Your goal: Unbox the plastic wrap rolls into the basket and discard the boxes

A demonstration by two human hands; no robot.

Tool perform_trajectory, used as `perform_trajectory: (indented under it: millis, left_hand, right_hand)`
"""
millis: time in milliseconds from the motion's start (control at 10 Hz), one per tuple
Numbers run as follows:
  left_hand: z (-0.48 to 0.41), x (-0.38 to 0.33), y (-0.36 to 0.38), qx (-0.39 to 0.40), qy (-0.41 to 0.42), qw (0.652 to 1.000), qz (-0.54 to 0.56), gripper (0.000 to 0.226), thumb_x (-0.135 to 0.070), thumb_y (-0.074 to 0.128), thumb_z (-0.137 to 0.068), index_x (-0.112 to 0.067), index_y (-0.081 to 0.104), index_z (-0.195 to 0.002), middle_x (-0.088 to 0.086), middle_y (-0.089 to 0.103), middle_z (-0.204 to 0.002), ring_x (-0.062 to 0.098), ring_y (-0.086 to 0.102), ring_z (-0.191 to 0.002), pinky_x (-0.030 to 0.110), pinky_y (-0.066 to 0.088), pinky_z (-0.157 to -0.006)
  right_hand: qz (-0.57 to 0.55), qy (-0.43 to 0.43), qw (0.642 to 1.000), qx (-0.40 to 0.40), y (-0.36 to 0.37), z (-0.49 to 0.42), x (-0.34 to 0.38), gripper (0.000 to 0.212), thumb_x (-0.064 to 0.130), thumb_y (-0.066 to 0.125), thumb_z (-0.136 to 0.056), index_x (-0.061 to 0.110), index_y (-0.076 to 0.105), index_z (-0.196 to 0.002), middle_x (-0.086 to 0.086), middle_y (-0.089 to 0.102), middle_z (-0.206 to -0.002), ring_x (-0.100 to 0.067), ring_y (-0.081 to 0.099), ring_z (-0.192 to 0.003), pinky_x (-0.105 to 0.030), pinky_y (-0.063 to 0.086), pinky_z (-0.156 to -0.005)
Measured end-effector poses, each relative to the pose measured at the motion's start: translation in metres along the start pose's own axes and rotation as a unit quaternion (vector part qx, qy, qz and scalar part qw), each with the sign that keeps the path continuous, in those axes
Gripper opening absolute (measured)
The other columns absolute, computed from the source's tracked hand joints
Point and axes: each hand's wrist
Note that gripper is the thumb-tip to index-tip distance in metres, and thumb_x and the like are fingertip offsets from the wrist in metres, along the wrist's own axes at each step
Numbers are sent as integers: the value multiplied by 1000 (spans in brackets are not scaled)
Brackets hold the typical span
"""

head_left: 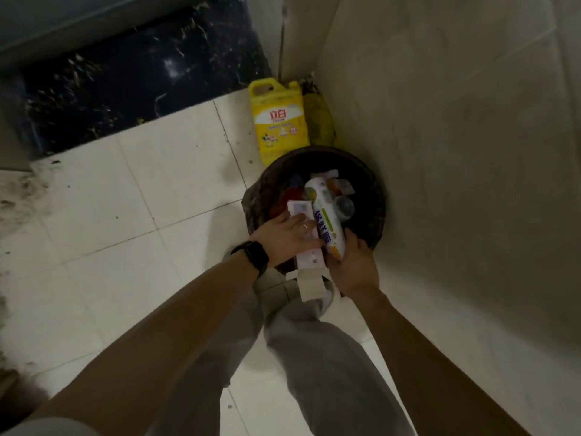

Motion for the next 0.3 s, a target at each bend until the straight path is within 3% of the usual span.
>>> perform_trajectory:
  millis: [100, 300]
  left_hand:
    - [6, -7, -3, 19, -21, 1000, 8, 63, -16, 29, -108, -32, -7, -157, 12, 2, -166, 34, 8, -151, 50, 14, -121]
    - [63, -41, -46, 49, -129, 987, 86, 60, -22, 37, -103, -21, 11, -157, 12, 9, -165, 36, 11, -149, 53, 8, -121]
  right_hand:
    - [-26, 13, 999, -12, -10, 14, -5, 63, 34, 64, -94, 8, 41, -147, -23, 52, -135, -40, 51, -120, -45, 49, -94]
    - [-2, -22, 1000, 3, -53, 86, 2, 41, 25, 55, -98, 13, 55, -137, -15, 63, -126, -32, 56, -114, -36, 48, -92]
Point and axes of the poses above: each hand's wrist, its own z-axis away from the middle knuckle, its own y-axis out of the palm, x = y × z
